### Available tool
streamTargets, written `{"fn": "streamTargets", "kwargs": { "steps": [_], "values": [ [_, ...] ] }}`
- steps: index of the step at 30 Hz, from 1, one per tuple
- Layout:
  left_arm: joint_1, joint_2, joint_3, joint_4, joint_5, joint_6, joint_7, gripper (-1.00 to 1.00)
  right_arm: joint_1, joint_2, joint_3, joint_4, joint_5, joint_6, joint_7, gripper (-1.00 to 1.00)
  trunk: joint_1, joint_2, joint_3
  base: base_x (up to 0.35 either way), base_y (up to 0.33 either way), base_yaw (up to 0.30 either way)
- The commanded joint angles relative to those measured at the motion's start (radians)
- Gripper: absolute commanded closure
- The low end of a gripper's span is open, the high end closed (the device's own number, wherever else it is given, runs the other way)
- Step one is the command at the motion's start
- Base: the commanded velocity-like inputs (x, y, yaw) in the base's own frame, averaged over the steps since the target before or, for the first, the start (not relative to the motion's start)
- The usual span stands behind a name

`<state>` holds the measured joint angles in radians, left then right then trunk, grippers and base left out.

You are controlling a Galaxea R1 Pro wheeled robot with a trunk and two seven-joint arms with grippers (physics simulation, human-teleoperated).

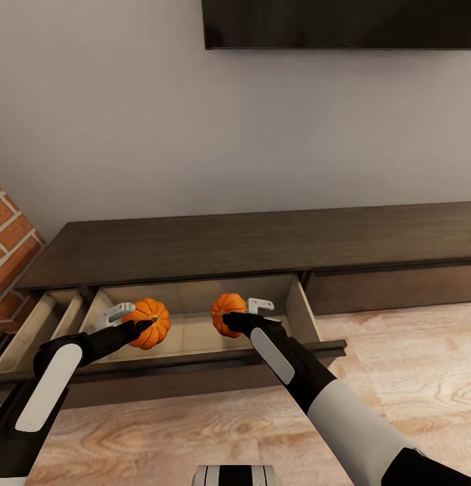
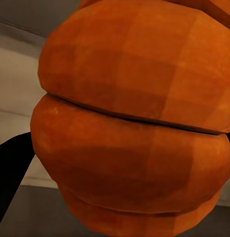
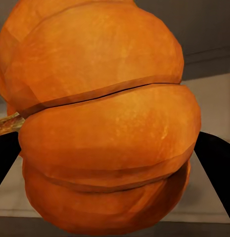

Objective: Place each of the two pumpkins and all three candles from the living room inside a cabinet in the living room (use any cabinet), then make sure every cabinet is closed, and position the cauldron so it is next to a table in the living room.

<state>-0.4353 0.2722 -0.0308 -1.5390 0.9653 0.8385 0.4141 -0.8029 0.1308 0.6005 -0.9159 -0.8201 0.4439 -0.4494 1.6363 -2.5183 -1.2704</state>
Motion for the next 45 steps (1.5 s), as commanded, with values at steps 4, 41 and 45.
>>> {"fn": "streamTargets", "kwargs": {
  "steps": [4,41,45],
  "values": [
    [-0.001,0.001,-0.001,-0.001,0.01,0.001,0.011,1.0,-0.001,0.0,0.002,-0.001,-0.008,0.001,-0.009,1.0,0.0,0.0,-0.001,0.108,0.0,0.0],
    [0.0,0.001,0.002,-0.001,0.01,0.001,0.011,1.0,-0.001,-0.001,0.002,-0.001,-0.008,0.001,-0.008,1.0,0.006,-0.004,-0.055,0.026,0.0,0.0],
    [0.0,0.001,0.002,-0.001,0.01,0.001,0.011,1.0,-0.001,-0.001,0.002,-0.001,-0.007,0.001,-0.008,1.0,0.008,-0.005,-0.07,0.0,0.0,0.0]
  ]
}}
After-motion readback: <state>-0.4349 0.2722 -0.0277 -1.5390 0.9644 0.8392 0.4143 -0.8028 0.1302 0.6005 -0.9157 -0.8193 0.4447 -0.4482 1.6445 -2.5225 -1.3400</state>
